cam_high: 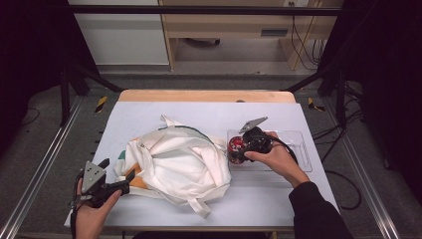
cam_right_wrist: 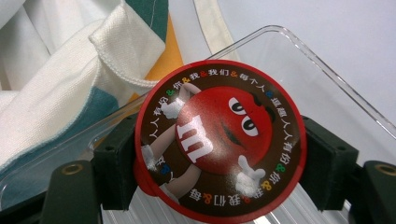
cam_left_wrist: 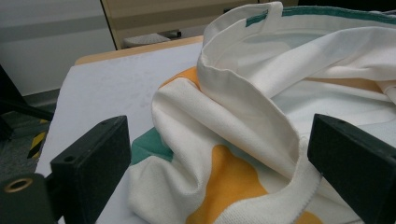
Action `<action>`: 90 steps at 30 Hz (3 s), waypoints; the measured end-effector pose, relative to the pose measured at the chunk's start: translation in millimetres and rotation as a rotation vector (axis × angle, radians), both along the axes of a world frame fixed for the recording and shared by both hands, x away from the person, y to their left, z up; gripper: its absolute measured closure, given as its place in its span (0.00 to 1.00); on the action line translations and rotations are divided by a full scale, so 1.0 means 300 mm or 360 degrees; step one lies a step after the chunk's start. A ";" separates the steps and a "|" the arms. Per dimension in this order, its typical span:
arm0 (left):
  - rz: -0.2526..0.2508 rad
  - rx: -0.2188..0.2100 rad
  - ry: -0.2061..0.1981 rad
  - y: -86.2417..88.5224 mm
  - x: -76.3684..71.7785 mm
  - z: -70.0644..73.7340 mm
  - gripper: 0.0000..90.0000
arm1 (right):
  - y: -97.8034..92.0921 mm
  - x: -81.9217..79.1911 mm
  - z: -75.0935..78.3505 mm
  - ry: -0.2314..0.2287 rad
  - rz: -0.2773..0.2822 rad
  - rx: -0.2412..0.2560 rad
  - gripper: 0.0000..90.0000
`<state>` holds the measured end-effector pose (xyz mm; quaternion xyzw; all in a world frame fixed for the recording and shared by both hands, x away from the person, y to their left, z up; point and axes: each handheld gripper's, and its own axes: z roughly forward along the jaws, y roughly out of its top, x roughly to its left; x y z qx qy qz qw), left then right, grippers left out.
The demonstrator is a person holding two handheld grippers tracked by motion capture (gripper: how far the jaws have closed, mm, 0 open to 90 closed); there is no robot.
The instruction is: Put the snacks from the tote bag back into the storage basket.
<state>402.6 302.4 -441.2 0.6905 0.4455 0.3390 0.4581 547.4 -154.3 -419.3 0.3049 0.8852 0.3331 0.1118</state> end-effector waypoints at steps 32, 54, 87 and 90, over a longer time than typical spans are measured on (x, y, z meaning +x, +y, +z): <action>0.0000 0.0003 -0.0005 0.001 -0.001 0.002 0.07 | 0.012 0.003 -0.021 0.0010 0.0039 -0.0070 0.29; 0.0002 0.0003 -0.0004 0.003 -0.001 0.002 0.07 | 0.014 0.003 -0.021 0.0022 0.0036 -0.0087 0.29; 0.0002 0.0004 -0.0003 0.005 -0.001 0.002 0.07 | -0.014 -0.006 -0.009 0.0027 0.0121 -0.0084 0.18; 0.0003 0.0004 -0.0003 0.005 -0.002 0.002 0.07 | -0.017 -0.008 -0.004 0.0025 0.0125 -0.0070 0.18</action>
